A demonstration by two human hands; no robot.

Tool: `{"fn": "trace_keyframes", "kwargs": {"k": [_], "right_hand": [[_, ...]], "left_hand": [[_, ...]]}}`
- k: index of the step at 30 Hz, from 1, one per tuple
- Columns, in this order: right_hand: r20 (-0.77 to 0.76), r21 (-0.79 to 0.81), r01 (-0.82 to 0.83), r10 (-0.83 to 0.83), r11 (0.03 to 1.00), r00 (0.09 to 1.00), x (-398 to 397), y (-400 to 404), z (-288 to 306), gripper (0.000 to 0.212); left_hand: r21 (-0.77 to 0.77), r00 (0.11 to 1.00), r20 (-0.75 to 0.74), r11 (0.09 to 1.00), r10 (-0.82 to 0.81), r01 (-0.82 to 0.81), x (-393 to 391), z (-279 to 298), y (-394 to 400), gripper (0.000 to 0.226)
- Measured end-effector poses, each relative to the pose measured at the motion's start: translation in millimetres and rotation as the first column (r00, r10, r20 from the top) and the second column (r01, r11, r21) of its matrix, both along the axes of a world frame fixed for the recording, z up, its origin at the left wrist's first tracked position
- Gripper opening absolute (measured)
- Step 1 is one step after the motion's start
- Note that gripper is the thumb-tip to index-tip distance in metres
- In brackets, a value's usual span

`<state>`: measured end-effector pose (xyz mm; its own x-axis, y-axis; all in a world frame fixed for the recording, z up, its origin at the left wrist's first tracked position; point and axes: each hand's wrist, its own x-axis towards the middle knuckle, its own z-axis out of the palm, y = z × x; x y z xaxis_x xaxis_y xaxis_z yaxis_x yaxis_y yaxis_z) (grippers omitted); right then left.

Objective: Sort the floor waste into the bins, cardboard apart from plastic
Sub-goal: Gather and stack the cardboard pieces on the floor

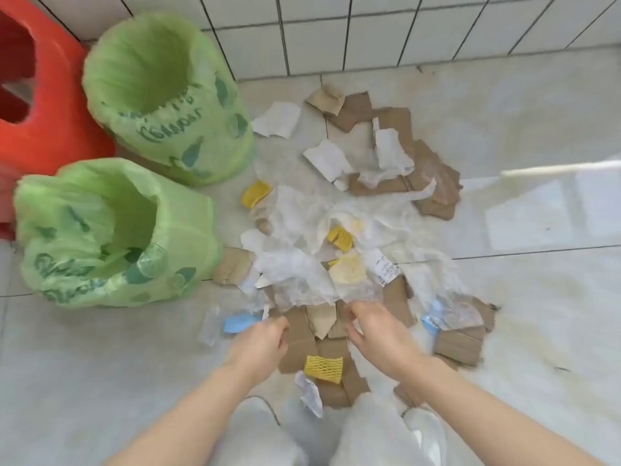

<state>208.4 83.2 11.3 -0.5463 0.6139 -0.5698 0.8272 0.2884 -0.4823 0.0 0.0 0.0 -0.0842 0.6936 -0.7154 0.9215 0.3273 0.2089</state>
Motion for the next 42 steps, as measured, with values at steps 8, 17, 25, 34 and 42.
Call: {"fn": "trace_keyframes", "kwargs": {"k": [8, 17, 25, 34, 42], "right_hand": [[-0.088, 0.187, -0.261, 0.281, 0.947, 0.956, -13.6, -9.8, -101.3, 0.033], [-0.142, 0.35, -0.087, 0.145, 0.933, 0.979, -24.8, 32.7, -114.4, 0.046], [-0.012, 0.33, -0.196, 0.211, 0.924, 0.977, -20.4, -3.7, -116.5, 0.057], [0.162, 0.372, -0.295, 0.251, 0.88, 0.954, -9.9, -38.7, -128.2, 0.047], [0.164, 0.369, -0.233, 0.183, 0.9, 0.969, -6.1, -43.4, -132.2, 0.058]], "left_hand": [[0.503, 0.927, -0.062, 0.791, -0.369, 0.348, -10.1, -97.5, -9.4, 0.024], [0.503, 0.803, -0.076, 0.673, -0.591, 0.543, -13.4, -109.7, 16.1, 0.073], [0.377, 0.717, -0.235, 0.618, -0.657, 0.69, -20.5, -112.2, -0.6, 0.074], [0.486, 0.797, -0.383, 0.632, -0.466, 0.603, -12.8, -110.7, -22.7, 0.069], [0.519, 0.874, -0.412, 0.722, -0.259, 0.458, -27.6, -103.4, -33.7, 0.066]]}}
